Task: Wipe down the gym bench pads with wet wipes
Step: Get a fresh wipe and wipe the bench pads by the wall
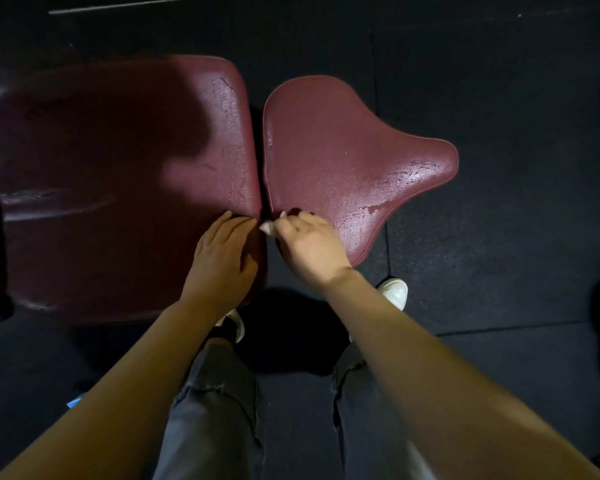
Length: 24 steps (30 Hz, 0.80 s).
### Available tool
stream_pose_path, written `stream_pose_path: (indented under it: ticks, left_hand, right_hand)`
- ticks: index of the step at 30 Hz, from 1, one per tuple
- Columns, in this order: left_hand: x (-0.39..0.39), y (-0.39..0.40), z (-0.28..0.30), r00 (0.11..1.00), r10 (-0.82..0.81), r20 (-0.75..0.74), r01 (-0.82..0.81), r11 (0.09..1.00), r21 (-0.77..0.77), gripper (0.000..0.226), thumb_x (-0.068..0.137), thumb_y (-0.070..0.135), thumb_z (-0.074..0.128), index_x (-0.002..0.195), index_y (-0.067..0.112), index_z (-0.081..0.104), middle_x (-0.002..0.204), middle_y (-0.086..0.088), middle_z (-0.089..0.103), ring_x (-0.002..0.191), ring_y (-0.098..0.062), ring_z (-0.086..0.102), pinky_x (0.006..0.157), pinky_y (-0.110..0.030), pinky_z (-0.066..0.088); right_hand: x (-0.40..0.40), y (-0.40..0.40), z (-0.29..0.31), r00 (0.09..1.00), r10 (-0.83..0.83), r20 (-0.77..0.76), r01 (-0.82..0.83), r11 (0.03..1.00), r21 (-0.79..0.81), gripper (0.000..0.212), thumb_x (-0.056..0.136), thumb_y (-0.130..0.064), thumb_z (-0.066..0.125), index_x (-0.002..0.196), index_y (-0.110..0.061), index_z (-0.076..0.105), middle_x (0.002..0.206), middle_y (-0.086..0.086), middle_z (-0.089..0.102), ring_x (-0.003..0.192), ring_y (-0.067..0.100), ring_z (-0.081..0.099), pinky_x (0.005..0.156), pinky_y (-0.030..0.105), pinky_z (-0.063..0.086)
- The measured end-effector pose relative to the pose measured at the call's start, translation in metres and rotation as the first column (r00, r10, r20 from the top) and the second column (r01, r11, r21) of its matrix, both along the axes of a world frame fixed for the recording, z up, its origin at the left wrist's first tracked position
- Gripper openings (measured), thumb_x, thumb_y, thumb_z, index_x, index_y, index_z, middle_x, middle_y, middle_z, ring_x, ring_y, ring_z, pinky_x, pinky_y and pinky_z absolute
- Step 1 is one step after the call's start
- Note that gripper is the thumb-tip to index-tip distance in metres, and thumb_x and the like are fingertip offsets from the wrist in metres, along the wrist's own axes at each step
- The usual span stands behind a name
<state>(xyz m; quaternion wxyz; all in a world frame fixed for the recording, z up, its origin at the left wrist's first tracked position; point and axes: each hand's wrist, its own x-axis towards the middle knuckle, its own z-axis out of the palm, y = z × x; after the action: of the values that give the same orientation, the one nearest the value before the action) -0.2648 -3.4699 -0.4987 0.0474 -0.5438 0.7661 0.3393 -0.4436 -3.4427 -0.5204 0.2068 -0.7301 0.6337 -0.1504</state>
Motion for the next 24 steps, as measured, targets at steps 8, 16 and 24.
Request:
stream_pose_path:
  ticks: [8, 16, 24]
  left_hand:
    - [-0.006, 0.005, -0.005, 0.999, -0.047, 0.007, 0.047, 0.999, -0.002, 0.062, 0.091, 0.014, 0.054, 0.15, 0.019, 0.039, 0.157, 0.001, 0.036, 0.152, -0.016, 0.014, 0.123, -0.042, 0.002]
    - [-0.013, 0.003, -0.011, 0.997, 0.065, -0.039, -0.064, 0.998, 0.01, 0.057, 0.09, 0.012, 0.055, 0.146, 0.018, 0.045, 0.151, -0.002, 0.045, 0.149, -0.017, 0.022, 0.121, -0.037, 0.001]
    - [-0.012, 0.005, -0.014, 0.998, 0.043, -0.044, -0.043, 0.999, 0.004, 0.06, 0.088, 0.01, 0.055, 0.146, 0.019, 0.044, 0.152, -0.001, 0.044, 0.15, -0.019, 0.02, 0.121, -0.038, -0.001]
  right_hand:
    - [-0.088, 0.034, 0.006, 0.844, -0.514, -0.154, 0.519, 0.855, -0.011, 0.006, 0.084, -0.002, 0.061, 0.089, 0.001, 0.063, 0.072, 0.017, 0.064, 0.069, 0.036, 0.058, 0.065, 0.039, 0.046]
    - [0.033, 0.031, 0.001, 0.997, -0.079, -0.002, 0.079, 0.988, 0.134, 0.021, 0.079, -0.007, 0.062, 0.099, -0.008, 0.07, 0.079, 0.01, 0.068, 0.072, 0.032, 0.062, 0.066, 0.036, 0.046]
    - [-0.059, 0.086, -0.009, 0.873, -0.436, -0.219, 0.445, 0.896, -0.009, 0.015, 0.073, 0.0, 0.071, 0.087, -0.003, 0.066, 0.066, 0.011, 0.061, 0.062, 0.032, 0.057, 0.059, 0.037, 0.044]
